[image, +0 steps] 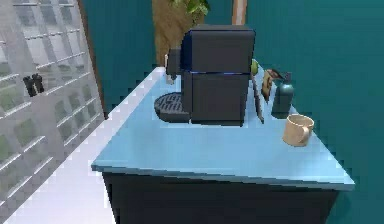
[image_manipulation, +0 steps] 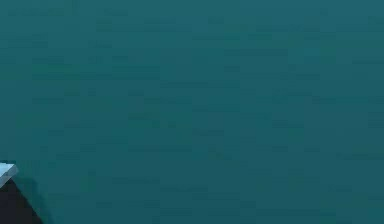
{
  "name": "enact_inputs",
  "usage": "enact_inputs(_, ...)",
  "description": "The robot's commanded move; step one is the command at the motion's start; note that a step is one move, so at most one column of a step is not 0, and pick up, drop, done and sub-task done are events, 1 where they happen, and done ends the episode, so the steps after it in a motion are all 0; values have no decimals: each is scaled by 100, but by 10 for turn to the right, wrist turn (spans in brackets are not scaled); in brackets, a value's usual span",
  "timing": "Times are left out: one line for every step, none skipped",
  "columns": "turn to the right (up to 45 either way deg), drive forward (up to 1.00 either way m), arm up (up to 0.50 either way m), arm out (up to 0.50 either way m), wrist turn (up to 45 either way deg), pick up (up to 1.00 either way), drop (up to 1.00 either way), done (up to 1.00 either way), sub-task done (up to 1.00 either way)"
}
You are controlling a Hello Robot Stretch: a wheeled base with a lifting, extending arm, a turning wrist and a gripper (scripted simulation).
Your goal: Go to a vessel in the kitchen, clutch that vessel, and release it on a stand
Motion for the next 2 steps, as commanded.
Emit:
enact_inputs(-450, 0, 0, 0, 0, 0, 0, 0, 0)
enact_inputs(-150, 0, 0, 0, 0, 0, 0, 0, 0)
